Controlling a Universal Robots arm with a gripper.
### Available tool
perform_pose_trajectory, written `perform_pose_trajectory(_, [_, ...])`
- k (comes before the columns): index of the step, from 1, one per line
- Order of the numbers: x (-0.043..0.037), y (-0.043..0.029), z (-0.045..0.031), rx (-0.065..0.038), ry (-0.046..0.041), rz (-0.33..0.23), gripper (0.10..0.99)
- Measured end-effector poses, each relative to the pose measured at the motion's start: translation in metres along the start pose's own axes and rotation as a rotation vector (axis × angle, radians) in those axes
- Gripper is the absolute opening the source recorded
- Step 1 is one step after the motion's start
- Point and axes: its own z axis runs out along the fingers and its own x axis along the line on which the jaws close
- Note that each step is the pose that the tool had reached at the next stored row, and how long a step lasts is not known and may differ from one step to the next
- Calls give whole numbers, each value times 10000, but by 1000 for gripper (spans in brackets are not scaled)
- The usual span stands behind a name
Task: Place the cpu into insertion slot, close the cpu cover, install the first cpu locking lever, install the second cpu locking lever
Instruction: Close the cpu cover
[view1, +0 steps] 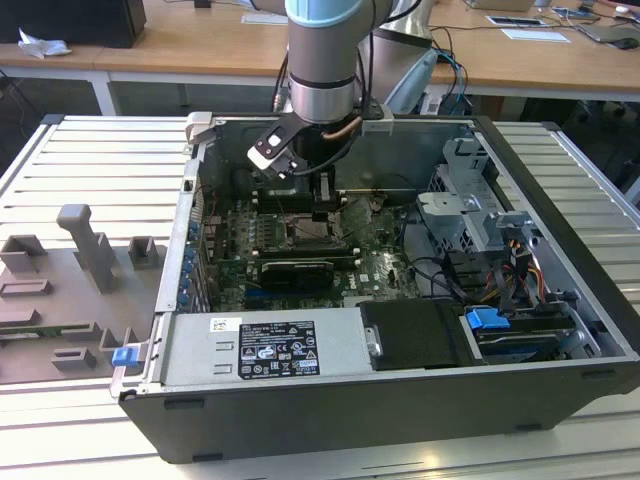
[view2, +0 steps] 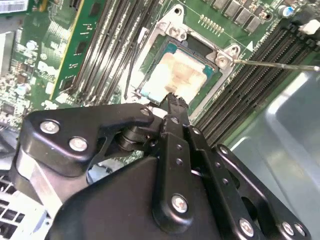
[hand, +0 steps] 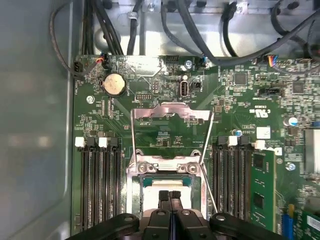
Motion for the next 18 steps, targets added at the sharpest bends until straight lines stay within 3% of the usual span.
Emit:
perform_pose_trajectory(2, [-2,15,-105,3,-6,-3,106])
perform_pose_trajectory(7, [-2,162,-99,56,-8,3,106])
perform_pose_trajectory(14, [-5,202,-287,66,-6,3,106])
perform_pose_trajectory(15, [-4,244,-285,67,-3,2,106])
perform_pose_trajectory(17, [-5,408,-277,130,-7,2,106])
perform_pose_trajectory(18, [-5,445,-273,134,-6,1,106])
